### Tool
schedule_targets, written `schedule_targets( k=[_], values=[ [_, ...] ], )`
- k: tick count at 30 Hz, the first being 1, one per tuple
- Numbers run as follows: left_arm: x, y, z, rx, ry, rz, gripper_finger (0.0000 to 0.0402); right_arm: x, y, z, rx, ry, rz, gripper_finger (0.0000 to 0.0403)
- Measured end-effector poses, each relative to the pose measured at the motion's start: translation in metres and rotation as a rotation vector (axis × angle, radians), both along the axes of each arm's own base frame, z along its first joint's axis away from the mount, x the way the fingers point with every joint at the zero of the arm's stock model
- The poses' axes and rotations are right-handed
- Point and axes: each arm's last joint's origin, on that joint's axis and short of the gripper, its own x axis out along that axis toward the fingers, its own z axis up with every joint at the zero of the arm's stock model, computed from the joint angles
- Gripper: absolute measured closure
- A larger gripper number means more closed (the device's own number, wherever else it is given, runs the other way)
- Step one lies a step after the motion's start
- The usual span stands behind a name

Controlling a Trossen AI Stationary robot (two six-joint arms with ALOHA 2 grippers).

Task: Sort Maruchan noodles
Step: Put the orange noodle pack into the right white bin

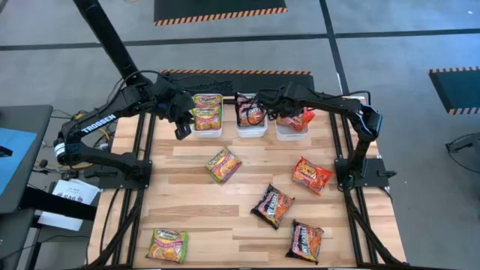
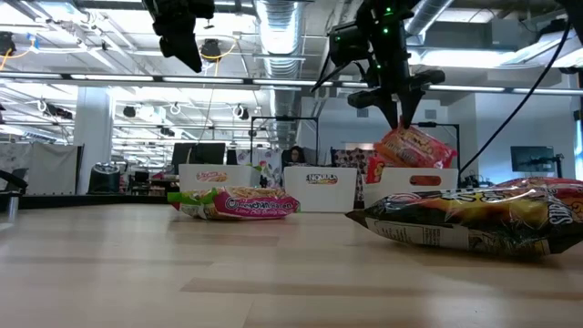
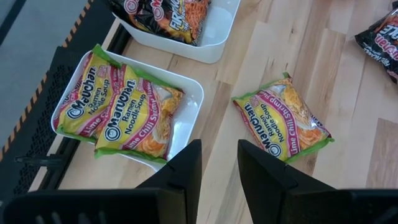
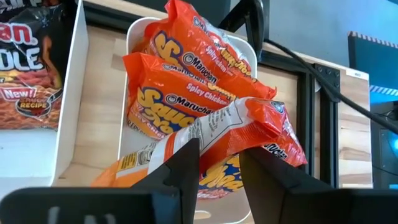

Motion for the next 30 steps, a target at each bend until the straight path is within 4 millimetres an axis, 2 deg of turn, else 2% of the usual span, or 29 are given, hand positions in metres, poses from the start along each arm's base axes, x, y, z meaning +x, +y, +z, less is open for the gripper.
schedule_targets(
  k=[6, 11, 25, 30],
  values=[
    [0.0, 0.0, 0.0, 0.0, 0.001, 0.0, 0.0311, 0.0, 0.0, 0.0, 0.023, 0.028, 0.056, 0.0263],
    [0.0, 0.0, 0.0, 0.0, 0.0, 0.0, 0.0311, 0.003, 0.002, -0.002, 0.108, -0.002, 0.101, 0.0263],
    [-0.001, 0.0, 0.0, -0.008, 0.005, 0.006, 0.0311, 0.006, 0.009, -0.002, 0.175, -0.061, 0.084, 0.0264],
    [-0.001, 0.0, 0.0, -0.008, 0.005, 0.006, 0.0311, 0.011, 0.01, 0.004, 0.21, -0.162, 0.096, 0.0264]
  ],
)
